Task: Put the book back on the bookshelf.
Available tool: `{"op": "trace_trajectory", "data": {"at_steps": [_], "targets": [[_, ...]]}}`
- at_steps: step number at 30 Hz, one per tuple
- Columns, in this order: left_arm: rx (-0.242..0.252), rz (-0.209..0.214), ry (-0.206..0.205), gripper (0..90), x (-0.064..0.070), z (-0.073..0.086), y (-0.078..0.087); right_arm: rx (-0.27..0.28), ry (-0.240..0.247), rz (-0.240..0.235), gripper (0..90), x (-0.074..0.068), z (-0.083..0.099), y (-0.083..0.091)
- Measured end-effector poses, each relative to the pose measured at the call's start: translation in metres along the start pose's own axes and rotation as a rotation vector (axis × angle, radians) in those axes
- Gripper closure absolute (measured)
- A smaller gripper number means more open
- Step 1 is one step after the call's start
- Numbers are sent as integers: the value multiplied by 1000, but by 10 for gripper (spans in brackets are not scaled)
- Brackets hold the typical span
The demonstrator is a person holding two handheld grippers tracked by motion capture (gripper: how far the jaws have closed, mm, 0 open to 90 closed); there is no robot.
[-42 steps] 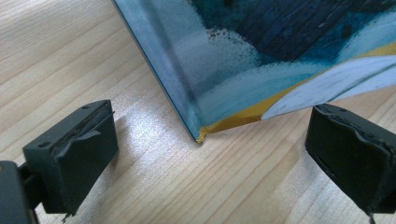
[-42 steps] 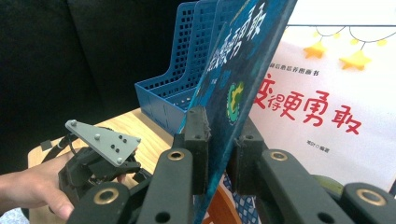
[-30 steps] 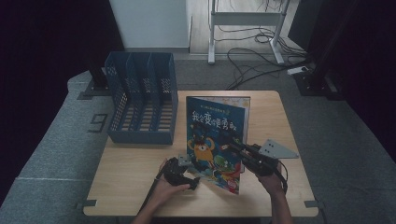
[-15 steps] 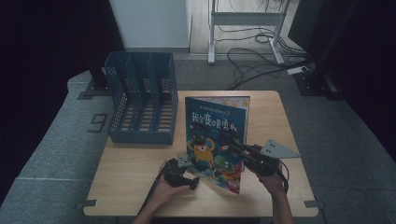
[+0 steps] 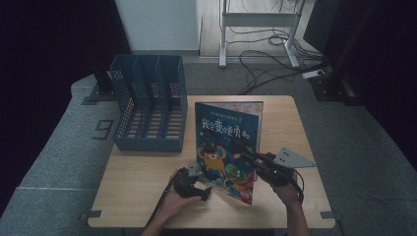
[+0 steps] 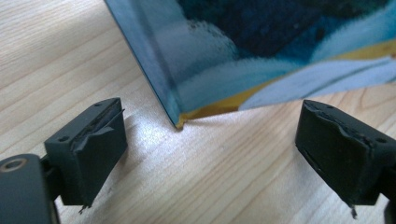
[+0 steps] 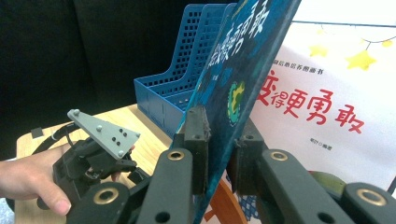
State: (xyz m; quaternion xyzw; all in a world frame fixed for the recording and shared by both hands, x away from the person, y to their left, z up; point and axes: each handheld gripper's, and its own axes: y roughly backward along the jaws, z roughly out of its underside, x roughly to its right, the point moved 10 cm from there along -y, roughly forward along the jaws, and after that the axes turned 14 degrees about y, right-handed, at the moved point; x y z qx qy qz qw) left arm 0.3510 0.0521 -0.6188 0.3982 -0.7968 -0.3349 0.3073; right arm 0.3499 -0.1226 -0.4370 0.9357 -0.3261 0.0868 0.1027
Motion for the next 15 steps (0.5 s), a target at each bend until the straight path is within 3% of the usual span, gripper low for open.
{"op": "trace_trajectory", "data": {"at_steps": [15], "targets": [[-1,-25,-21,58,0,-7,-8,1,45,9,783,-1,-1,3]]}}
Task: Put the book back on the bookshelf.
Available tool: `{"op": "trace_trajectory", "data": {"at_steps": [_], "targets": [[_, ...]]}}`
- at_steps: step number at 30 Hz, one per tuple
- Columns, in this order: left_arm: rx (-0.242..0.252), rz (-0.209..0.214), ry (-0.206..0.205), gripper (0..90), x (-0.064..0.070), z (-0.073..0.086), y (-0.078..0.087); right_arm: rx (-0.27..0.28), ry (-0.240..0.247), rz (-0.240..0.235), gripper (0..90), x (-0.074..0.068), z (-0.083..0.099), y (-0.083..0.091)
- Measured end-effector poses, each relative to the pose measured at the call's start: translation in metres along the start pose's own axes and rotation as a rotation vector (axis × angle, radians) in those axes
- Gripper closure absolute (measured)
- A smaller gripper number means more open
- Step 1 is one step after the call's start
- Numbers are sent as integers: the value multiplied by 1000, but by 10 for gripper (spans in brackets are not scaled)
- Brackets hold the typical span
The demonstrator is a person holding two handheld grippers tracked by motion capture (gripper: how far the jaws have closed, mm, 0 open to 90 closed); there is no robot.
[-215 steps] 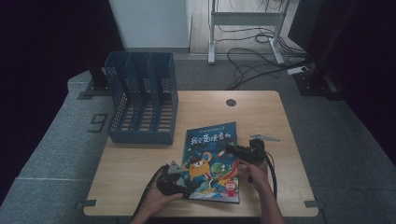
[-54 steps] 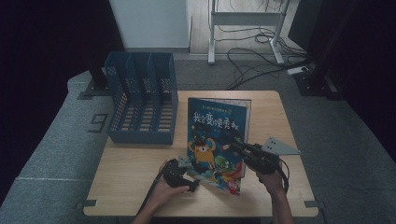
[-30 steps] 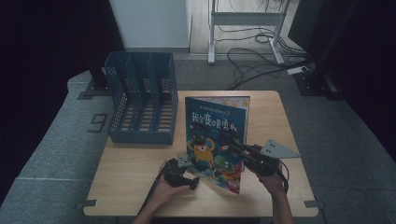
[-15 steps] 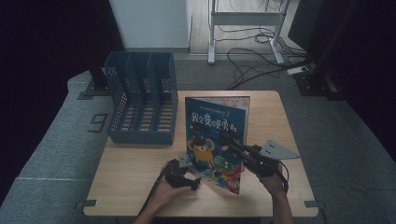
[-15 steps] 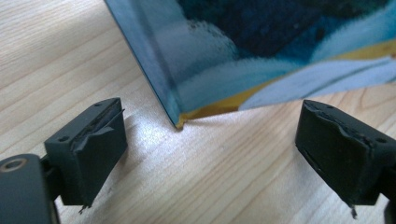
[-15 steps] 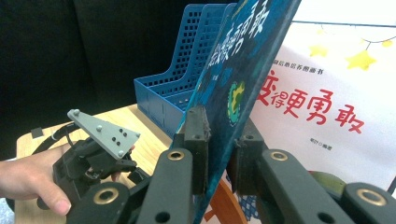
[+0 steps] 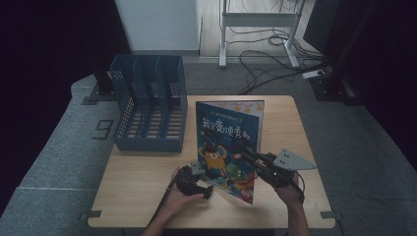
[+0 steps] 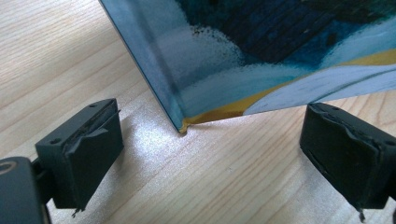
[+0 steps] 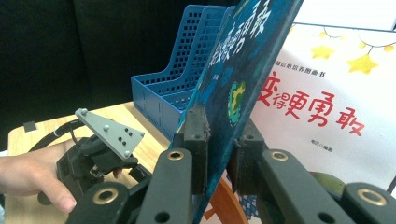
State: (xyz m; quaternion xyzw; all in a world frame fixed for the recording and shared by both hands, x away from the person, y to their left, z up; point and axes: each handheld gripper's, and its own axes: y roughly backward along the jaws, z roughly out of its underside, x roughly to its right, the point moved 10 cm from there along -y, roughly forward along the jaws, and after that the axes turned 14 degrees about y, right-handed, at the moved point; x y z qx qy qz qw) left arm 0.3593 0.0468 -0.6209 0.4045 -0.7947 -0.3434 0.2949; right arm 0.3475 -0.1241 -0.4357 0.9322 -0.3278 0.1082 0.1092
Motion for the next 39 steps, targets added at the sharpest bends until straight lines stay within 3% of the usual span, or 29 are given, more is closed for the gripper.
{"op": "trace_trajectory", "data": {"at_steps": [11,21,30,35,39], "targets": [[9,26,-5,92,2,1,2,1,-10,-24,786,0,3,2],[18,1,-35,75,4,-1,-3,-21,9,-49,787,-3,4,5],[-3,-19,-17,69,-1,-15,-12,-21,32,-3,784,5,8,4],[7,-19,-16,72,-1,-15,-12,-10,20,-7,787,8,12,5],[19,1,9,106,-1,-14,-9,-11,18,-12,788,7,12,6]]}}
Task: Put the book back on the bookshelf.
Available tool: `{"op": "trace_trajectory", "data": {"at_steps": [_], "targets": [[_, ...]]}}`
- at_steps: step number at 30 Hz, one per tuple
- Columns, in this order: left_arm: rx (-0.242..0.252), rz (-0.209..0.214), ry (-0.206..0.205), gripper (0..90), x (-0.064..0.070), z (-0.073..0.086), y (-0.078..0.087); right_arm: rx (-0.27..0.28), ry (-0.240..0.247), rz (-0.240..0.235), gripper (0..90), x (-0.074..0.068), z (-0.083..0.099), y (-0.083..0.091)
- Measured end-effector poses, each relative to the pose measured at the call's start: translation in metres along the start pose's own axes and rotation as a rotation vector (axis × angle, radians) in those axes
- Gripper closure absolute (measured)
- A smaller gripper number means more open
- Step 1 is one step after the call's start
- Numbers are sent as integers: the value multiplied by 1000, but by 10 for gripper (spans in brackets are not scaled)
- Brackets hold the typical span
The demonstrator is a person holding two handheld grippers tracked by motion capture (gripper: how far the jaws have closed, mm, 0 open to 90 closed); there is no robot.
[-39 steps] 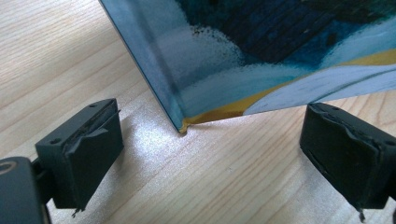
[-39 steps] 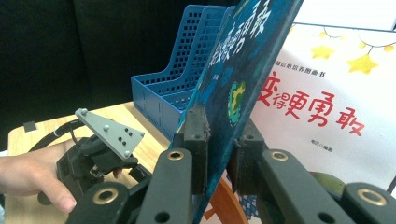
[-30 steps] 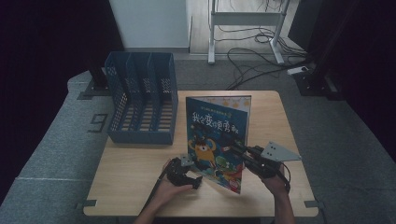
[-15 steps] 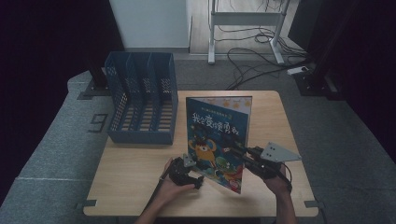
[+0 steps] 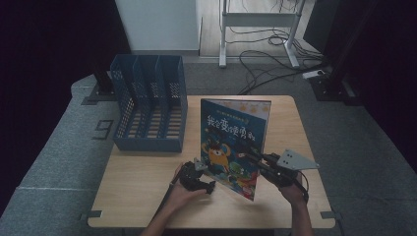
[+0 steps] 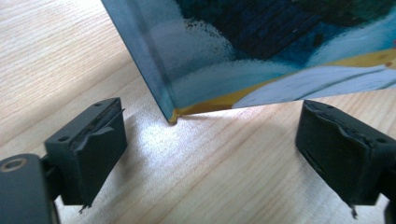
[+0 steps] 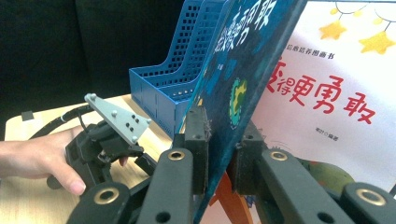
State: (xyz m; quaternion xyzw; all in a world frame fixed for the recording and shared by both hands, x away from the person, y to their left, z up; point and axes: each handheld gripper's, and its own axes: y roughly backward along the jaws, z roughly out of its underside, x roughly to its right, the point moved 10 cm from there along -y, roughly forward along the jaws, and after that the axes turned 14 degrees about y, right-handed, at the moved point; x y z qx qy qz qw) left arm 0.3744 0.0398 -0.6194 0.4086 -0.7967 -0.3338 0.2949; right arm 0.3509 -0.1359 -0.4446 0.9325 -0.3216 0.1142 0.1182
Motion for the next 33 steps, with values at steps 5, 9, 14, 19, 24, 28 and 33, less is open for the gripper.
{"op": "trace_trajectory", "data": {"at_steps": [5,9,14,19,24,28,33], "targets": [[32,8,13,136,-3,1,4,-9,2,-6,789,-2,0,1],[75,19,22,144,-1,-5,10,-18,5,-15,790,-4,1,2],[168,32,23,169,3,-19,24,-26,1,-24,792,-5,1,3],[218,56,34,205,5,-30,35,-33,-8,-33,795,-5,2,4],[260,76,38,210,4,-42,45,-36,-17,-44,797,-5,4,5],[290,88,33,211,5,-54,54,-37,-21,-50,798,-4,5,5],[312,93,28,208,5,-69,61,-35,-26,-53,798,-4,6,6]]}}
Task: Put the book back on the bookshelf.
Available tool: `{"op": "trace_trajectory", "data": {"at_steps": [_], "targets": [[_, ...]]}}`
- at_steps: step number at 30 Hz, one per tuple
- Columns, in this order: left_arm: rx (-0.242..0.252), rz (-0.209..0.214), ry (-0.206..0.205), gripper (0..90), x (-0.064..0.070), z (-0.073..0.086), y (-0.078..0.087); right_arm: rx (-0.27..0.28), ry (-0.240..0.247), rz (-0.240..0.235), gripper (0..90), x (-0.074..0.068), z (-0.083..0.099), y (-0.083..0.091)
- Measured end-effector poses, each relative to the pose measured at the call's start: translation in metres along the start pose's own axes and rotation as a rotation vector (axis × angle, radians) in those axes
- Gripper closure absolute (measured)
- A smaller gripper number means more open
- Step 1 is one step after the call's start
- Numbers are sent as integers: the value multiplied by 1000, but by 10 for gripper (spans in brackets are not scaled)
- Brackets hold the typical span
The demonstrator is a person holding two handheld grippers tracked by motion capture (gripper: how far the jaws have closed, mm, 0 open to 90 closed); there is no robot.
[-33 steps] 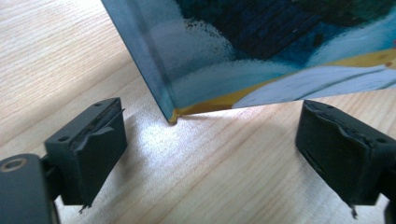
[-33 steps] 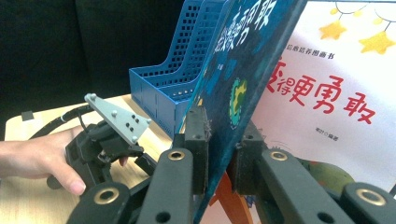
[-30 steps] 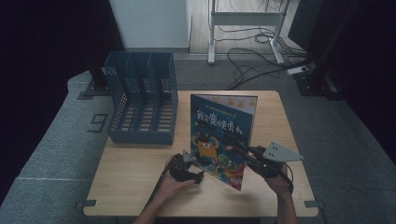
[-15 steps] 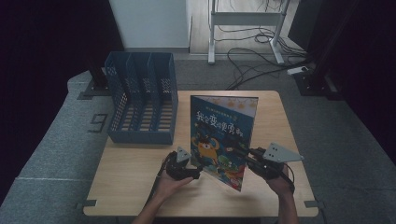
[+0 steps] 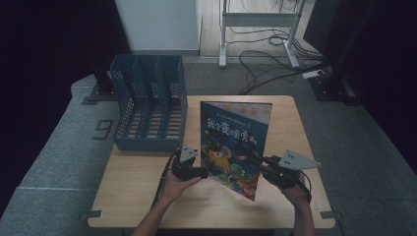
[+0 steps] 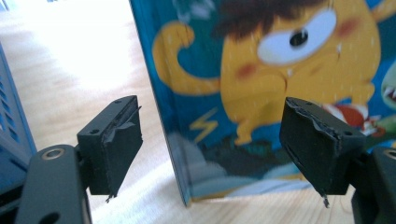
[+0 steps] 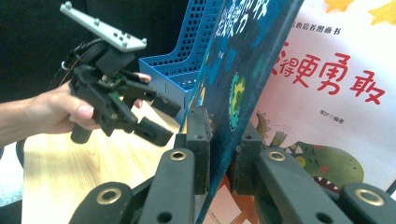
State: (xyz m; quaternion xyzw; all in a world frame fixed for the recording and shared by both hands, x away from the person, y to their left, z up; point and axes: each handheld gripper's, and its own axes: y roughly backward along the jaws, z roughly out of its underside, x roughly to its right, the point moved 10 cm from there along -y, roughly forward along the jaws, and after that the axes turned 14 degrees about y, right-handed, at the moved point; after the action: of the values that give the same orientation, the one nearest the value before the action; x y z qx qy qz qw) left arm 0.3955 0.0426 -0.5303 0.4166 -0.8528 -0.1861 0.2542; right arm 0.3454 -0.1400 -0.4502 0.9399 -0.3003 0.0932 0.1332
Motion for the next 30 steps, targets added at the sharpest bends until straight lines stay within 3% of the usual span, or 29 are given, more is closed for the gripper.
{"op": "trace_trajectory", "data": {"at_steps": [7,19,30], "targets": [[13,15,-18,242,1,-15,0,-2,1,-1,795,1,1,0],[22,63,-21,257,3,-25,-4,-9,3,-6,790,2,3,1],[66,74,-44,280,7,-42,4,-41,25,-5,759,4,11,4]]}}
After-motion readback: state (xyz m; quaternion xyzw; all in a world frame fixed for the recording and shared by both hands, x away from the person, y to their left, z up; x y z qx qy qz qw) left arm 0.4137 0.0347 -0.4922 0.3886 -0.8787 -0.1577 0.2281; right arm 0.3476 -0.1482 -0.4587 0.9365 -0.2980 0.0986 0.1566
